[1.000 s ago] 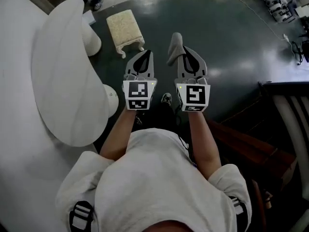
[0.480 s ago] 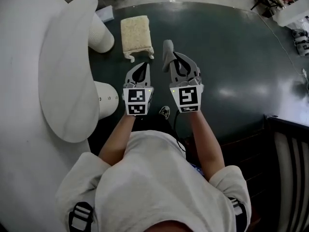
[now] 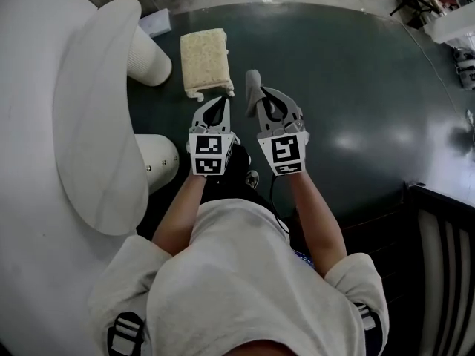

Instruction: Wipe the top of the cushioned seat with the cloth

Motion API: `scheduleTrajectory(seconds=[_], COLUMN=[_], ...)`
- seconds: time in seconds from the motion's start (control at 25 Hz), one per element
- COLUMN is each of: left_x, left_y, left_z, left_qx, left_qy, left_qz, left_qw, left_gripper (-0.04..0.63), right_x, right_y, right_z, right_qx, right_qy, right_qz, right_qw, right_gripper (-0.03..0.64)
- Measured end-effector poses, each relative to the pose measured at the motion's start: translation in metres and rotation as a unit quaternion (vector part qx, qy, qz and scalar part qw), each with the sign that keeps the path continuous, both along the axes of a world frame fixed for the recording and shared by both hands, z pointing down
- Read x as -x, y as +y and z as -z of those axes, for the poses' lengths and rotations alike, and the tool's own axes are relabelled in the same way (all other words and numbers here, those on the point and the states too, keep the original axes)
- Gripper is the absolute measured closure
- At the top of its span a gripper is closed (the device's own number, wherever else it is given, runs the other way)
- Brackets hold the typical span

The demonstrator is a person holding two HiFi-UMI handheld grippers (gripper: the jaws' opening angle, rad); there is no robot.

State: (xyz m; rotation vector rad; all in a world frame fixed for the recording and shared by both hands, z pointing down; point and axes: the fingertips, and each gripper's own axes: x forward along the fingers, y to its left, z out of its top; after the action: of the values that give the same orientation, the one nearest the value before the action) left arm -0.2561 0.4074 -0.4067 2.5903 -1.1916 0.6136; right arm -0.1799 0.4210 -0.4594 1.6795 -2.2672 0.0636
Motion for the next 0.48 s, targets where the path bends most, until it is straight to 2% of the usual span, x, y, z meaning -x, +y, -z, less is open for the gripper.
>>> scheduleTrajectory(seconds=[0.12,0.24,0.36,0.48], left_x=[-0.009,-0.020,-0.018,-0.021], left_y=[-0.034,-0.070,-0.109,-0.136], left_z=[-0.014,-0.030,-0.050,-0.057], left_qx=[0.002,0.006,0.036,0.046], left_qy=[0.003,-0.010,-0.001,0.008], left_qz=[-0.011,-0.023,-0.005,0.001], left_qw=[0.9999,0.9997,0.9993,0.9989], left_gripper=[0.581,0.581,0.581,0.581], right_x=[-0.005,-0.019,-0.027,-0.030], right_y=[-0.029,-0.059,-0.088,-0.113], right_z=[-0.012,-0.019,-0.031,-0.041], right_qx=[0.015,0.032,0.054,0.073], right_qy=[0.018,0.033,0.051,0.073], right_qz=[0.006,0.015,0.028,0.041], right_qw=[1.000,0.999,0.997,0.994], right_gripper=[0.603,0.603,0.603,0.603])
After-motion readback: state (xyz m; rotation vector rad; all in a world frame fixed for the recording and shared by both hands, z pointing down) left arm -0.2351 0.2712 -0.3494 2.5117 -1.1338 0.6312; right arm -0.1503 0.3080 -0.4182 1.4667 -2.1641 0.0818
